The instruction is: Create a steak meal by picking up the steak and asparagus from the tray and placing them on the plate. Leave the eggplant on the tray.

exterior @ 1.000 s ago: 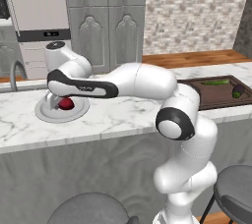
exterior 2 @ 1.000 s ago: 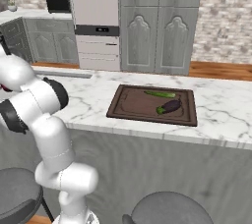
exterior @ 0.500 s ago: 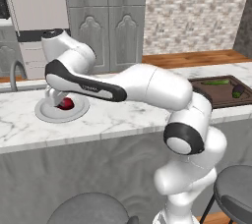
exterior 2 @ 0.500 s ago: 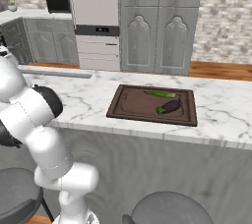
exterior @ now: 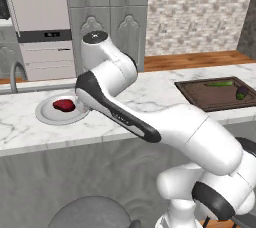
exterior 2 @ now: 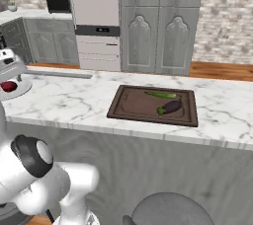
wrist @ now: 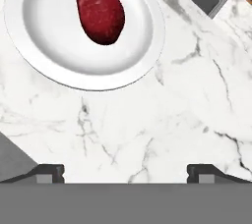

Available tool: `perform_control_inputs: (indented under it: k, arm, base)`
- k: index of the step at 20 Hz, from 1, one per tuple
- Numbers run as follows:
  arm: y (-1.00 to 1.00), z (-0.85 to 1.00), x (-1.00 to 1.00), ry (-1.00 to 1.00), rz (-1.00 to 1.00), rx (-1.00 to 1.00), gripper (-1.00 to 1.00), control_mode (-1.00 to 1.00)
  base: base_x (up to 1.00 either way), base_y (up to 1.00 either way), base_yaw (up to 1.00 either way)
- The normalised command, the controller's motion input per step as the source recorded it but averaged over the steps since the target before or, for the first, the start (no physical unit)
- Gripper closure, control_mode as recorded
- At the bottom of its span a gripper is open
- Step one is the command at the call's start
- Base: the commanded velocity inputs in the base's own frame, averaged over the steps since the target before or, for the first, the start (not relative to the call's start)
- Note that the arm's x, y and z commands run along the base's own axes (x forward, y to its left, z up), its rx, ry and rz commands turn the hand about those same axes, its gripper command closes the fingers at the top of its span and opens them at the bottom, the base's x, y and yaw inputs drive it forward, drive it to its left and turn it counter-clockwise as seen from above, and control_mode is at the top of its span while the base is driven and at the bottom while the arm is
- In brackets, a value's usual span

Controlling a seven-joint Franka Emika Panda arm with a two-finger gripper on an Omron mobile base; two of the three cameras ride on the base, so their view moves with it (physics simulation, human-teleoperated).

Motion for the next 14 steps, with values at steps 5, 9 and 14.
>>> perform_control_inputs:
  k: [5, 9, 14]
  arm:
    - [-1.0, 0.41, -0.18, -0.14, -0.1, 0.24, -1.0, -1.0]
    - [-1.0, 0.4, 0.03, 0.0, -0.03, 0.11, -1.0, -1.0]
    - [-1.0, 0.3, 0.17, 0.03, 0.0, 0.01, -1.0, -1.0]
  base:
    - [0.0, 0.0, 0.0]
    - [0.0, 0.0, 0.0]
    - [0.0, 0.0, 0.0]
